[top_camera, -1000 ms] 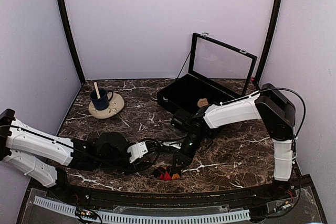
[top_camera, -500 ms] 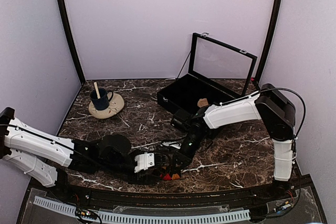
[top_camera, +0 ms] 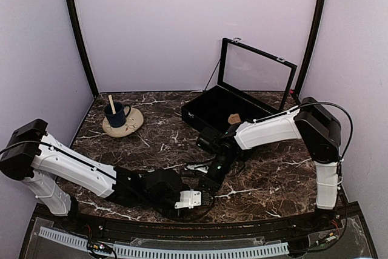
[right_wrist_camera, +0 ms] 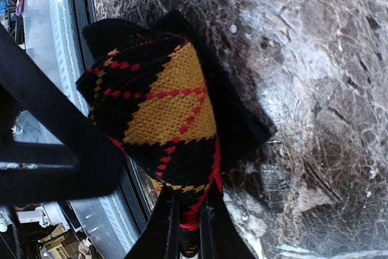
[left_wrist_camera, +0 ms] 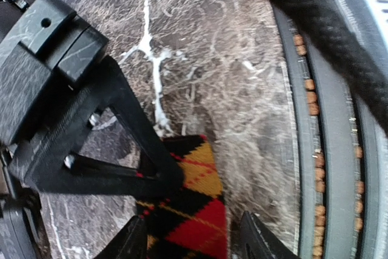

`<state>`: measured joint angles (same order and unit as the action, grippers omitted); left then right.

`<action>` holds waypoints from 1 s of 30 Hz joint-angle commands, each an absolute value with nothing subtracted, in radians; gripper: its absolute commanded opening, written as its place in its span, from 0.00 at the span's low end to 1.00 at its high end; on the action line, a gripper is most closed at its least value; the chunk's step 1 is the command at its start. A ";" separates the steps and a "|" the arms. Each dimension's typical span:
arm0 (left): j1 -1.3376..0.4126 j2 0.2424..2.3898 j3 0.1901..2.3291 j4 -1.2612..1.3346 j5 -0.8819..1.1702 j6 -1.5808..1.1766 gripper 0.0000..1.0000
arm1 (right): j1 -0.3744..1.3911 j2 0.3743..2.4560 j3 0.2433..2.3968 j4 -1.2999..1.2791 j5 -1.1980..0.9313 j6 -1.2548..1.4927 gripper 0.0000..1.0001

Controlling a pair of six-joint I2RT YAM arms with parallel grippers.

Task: Roll the socks
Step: Roll the sock at the center of the board.

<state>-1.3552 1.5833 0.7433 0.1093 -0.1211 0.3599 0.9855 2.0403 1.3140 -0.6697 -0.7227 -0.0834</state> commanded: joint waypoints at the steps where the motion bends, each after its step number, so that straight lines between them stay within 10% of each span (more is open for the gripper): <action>1: -1.363 1.623 0.804 0.070 -0.206 0.388 0.55 | 1.002 2.038 1.296 -0.664 -0.710 -0.078 0.00; 30: -1.388 1.709 0.908 -0.190 -0.243 0.334 0.55 | 1.002 2.061 1.309 -0.707 -0.730 -0.126 0.00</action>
<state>-1.3804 1.7145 0.8982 -0.0780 -0.2405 0.3534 0.9905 2.0403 1.3048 -0.6598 -0.7414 -0.1017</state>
